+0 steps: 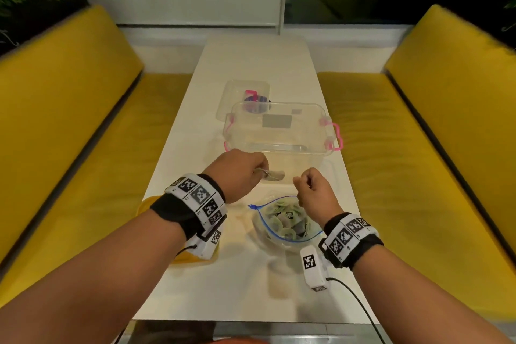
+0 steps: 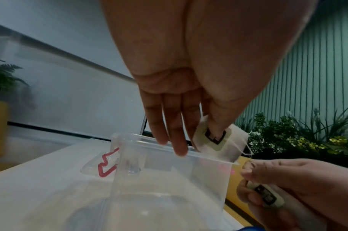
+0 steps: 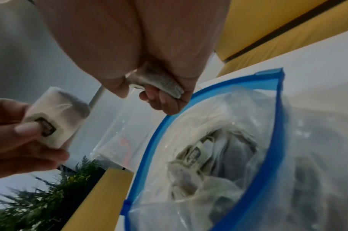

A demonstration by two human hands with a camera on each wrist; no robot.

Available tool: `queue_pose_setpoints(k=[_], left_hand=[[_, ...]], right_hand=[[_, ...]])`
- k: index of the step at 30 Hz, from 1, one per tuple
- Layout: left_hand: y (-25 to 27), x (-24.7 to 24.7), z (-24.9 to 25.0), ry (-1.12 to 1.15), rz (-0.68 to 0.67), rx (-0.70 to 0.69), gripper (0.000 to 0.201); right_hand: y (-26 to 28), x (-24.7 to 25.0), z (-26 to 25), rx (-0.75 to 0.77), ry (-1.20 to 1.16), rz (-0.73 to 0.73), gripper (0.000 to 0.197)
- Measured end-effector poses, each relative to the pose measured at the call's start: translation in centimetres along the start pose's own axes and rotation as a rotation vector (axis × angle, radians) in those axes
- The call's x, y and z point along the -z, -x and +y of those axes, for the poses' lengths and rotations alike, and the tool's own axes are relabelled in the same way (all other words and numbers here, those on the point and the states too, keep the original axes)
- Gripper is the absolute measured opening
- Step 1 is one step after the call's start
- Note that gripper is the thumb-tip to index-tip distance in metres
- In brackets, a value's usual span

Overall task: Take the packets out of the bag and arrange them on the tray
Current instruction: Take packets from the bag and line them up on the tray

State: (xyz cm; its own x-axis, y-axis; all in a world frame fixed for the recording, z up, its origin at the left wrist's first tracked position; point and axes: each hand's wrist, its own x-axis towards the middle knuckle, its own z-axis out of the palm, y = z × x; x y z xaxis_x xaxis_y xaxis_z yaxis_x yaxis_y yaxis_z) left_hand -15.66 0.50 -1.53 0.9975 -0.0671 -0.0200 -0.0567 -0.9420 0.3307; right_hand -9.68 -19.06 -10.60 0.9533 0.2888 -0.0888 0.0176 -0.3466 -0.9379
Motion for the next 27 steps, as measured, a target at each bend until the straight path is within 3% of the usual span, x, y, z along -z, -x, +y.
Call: queue_pose_setpoints(k=[3,6,10,13,20,24,27], left_hand=[[0.2,0.6,0.3,0.012,-0.064,-0.033,0.022],[0.5,1.3,0.6,0.016,-0.107,-0.048,0.019],[1.3,2.7,0.9,0.100,0.016,-0.036,0.012],[2.0,3.8,0.9,0.113,0.084,-0.018,0.011],[3.4,5.2,0.6,-0.031,0.019,0.004,0.017],[3.5,5.5,-0.1,-0.115,0.009,0.040,0.014],[3.4,5.5,-0.9,-0.140,-0.033,0.055,0.015]], right_hand=[[0.6,-0.2,-1.5,0.066,-0.108,-0.079,0.016],[1.2,-0.6,-3.6,0.219,-0.048,-0.223,0.028],[1.2,-2.1,-5.2,0.334,0.118,-0.251,0.014],[1.1,-3.0,-5.4,0.307,0.098,-0.272,0.019],[2.0,-4.8,-6.3,0.287,-0.083,-0.316,0.023],[2.1,-5.9,-6.7,0.273,-0.162,-0.287,0.002],[1.5,-6.6,-6.5,0.293,-0.127,-0.271,0.010]])
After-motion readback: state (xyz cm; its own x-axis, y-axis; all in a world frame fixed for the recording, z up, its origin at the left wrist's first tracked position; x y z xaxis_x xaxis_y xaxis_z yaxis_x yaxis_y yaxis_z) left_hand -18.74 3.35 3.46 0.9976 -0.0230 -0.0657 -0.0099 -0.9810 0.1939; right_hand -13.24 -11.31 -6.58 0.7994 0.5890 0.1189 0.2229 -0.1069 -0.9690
